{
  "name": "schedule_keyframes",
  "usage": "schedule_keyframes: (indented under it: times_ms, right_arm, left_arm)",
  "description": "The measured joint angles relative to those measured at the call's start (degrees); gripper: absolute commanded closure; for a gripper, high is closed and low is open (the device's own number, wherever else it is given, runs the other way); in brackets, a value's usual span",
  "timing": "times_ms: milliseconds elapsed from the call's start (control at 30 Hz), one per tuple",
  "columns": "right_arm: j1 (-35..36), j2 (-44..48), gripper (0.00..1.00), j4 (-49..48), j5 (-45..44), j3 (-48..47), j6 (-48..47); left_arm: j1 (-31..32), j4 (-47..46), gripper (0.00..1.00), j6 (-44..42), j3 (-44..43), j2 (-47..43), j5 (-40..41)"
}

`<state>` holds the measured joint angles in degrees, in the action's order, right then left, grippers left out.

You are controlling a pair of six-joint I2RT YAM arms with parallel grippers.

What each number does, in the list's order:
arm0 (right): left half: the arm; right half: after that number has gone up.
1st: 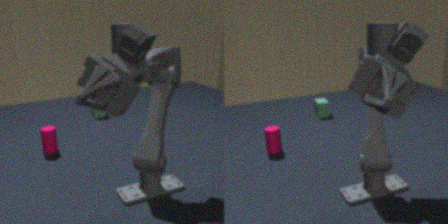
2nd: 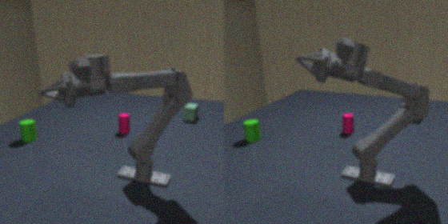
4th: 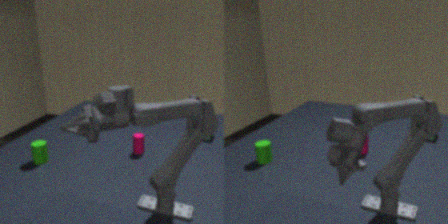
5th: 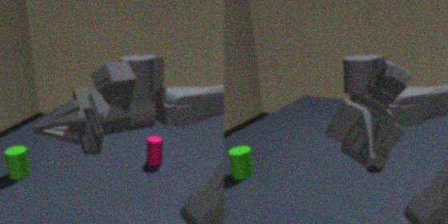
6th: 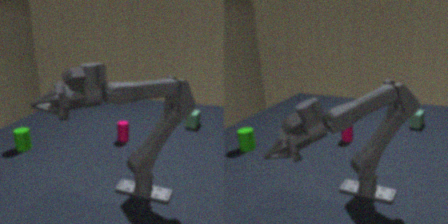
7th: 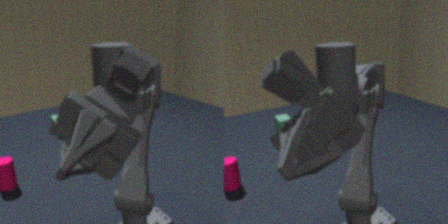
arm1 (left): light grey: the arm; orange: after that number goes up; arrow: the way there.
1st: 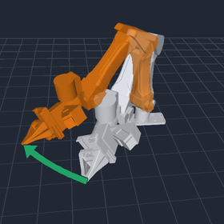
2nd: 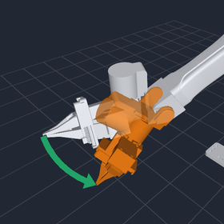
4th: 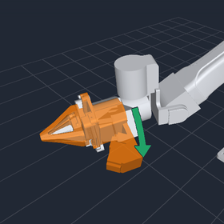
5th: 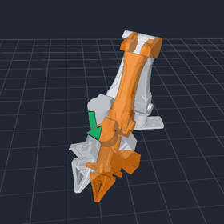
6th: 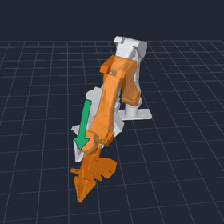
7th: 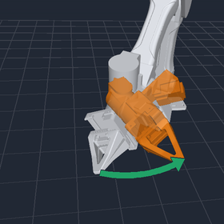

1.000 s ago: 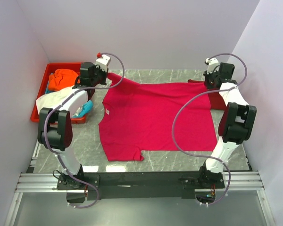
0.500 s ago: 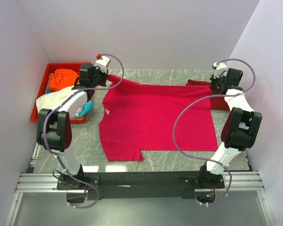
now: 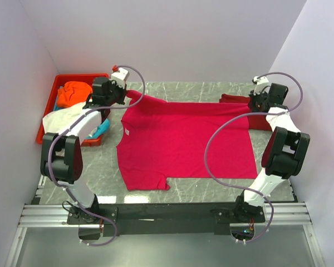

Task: Fold and stack the t-shirts
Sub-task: Fold the tshirt

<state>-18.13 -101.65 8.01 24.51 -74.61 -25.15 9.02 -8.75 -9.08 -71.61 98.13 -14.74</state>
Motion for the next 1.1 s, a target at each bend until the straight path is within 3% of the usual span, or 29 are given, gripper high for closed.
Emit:
schedule_keyframes:
  times_ms: [1100]
  right_arm:
    - [-0.63, 1.33, 1.0, -0.74, 1.49, 4.02, -1.33]
  left_arm:
    - [3.15, 5.57, 1.0, 4.04, 10.75, -12.17, 2.89]
